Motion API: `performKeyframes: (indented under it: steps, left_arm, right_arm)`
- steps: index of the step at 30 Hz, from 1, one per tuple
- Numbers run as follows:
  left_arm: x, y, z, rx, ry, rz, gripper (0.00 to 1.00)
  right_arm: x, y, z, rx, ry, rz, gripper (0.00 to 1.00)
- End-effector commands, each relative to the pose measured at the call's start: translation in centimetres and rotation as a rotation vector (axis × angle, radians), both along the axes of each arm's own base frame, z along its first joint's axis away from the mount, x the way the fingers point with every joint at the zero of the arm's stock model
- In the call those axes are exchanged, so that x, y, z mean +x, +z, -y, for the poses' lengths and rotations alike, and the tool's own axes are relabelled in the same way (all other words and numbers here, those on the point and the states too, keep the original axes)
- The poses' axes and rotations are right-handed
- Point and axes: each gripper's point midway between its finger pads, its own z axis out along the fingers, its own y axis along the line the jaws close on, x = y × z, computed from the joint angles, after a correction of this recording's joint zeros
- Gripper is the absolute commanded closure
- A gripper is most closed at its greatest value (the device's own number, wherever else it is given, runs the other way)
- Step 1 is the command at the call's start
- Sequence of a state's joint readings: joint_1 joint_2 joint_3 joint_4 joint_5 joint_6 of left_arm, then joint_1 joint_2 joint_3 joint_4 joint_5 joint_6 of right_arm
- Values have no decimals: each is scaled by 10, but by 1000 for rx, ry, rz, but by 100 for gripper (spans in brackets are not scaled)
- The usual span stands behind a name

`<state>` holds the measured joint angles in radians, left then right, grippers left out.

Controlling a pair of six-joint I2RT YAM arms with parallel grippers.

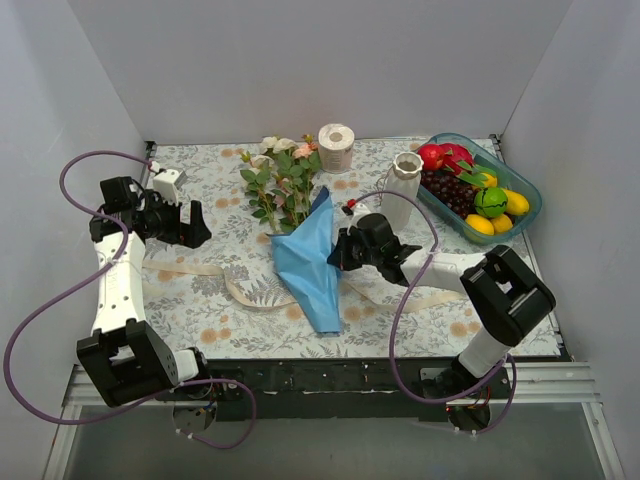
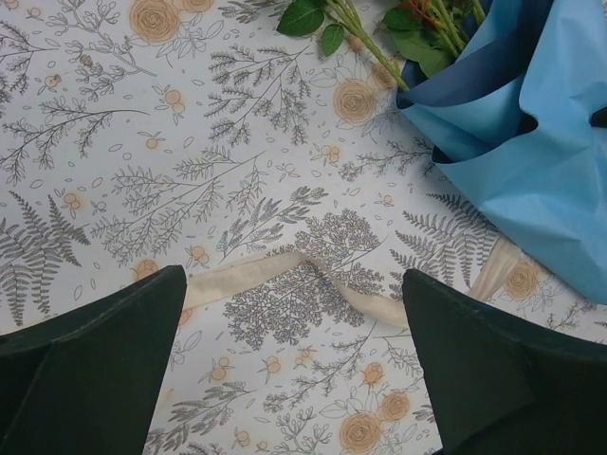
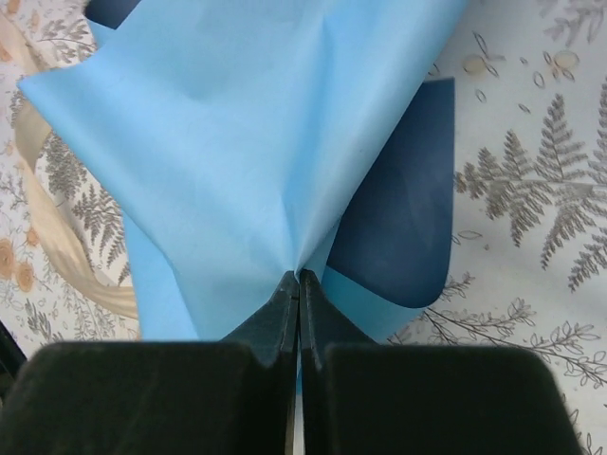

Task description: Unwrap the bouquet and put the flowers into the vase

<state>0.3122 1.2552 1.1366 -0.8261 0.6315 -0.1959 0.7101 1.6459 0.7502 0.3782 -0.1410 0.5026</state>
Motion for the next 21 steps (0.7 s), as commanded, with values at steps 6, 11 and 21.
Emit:
performKeyframes:
  steps: [6, 11, 21]
  left_arm:
    - [8, 31, 8, -67, 13, 65, 2]
    - [21, 60, 6, -127, 59, 94, 2]
    - [27, 66, 1, -175, 86, 69, 2]
  right_arm:
    - [10, 135, -65, -73, 125, 405, 99]
    - [-24, 145, -109, -146, 246, 522, 99]
    - [-11, 107, -115, -739, 137, 694, 99]
